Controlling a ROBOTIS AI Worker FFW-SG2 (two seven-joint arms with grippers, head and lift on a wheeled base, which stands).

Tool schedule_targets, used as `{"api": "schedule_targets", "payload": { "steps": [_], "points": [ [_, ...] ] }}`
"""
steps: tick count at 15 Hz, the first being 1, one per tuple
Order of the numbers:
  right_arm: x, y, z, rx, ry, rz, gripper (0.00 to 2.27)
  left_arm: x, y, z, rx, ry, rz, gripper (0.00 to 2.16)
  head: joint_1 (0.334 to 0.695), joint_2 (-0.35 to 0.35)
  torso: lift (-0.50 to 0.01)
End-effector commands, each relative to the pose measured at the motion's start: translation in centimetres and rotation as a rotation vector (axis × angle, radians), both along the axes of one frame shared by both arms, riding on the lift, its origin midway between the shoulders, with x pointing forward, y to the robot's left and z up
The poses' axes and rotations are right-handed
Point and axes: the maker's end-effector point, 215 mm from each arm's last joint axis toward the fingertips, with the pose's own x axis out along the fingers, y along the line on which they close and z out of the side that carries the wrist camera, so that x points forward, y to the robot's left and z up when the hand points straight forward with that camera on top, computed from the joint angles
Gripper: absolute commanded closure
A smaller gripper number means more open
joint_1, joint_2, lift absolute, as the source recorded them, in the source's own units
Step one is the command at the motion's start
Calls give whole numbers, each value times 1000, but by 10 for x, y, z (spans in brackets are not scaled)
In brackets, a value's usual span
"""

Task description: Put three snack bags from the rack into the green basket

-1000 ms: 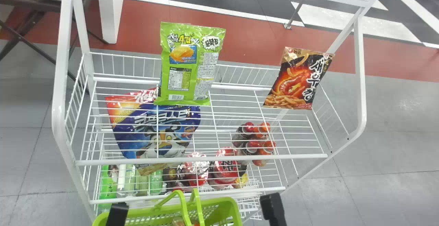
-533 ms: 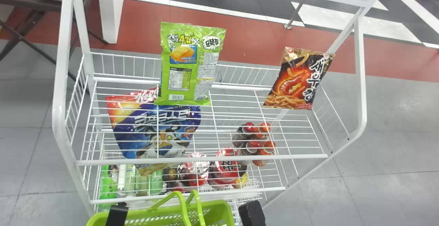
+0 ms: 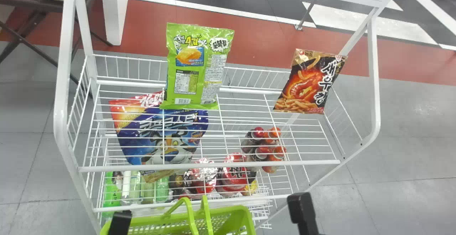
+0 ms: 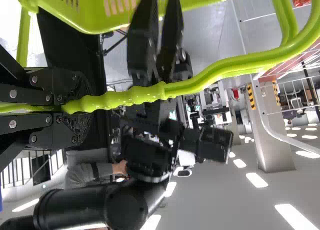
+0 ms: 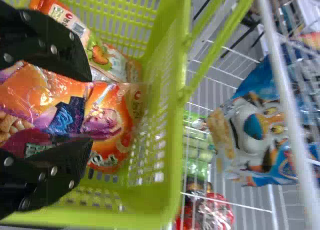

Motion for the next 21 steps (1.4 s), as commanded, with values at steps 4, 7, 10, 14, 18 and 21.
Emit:
{"api": "schedule_targets", "payload": {
  "steps": [4, 7, 10, 14, 18, 21],
  "points": [
    [93, -69, 97, 23, -395, -177, 63, 1, 0, 1, -3, 2, 3, 1332, 695, -350, 0],
    [158, -122, 152, -78, -699, -282, 63, -1, -2, 1, 0, 1, -4, 1332, 695, -350, 0],
    [208, -167, 170, -173, -835, -410, 56, -3, -3, -1, 8, 2, -6, 1332, 695, -350, 0],
    [277, -215, 162, -338, -885, -487, 39, -7, -4, -3, 16, 10, -17, 1332, 695, -350, 0],
    [305, -250, 162, -416, -885, -542, 39, -9, -3, -3, 25, 23, -29, 1332, 695, -350, 0],
    [303, -277, 129, -458, -764, -576, 39, -8, -5, -2, 25, 27, -44, 1332, 695, -350, 0]
  ]
}}
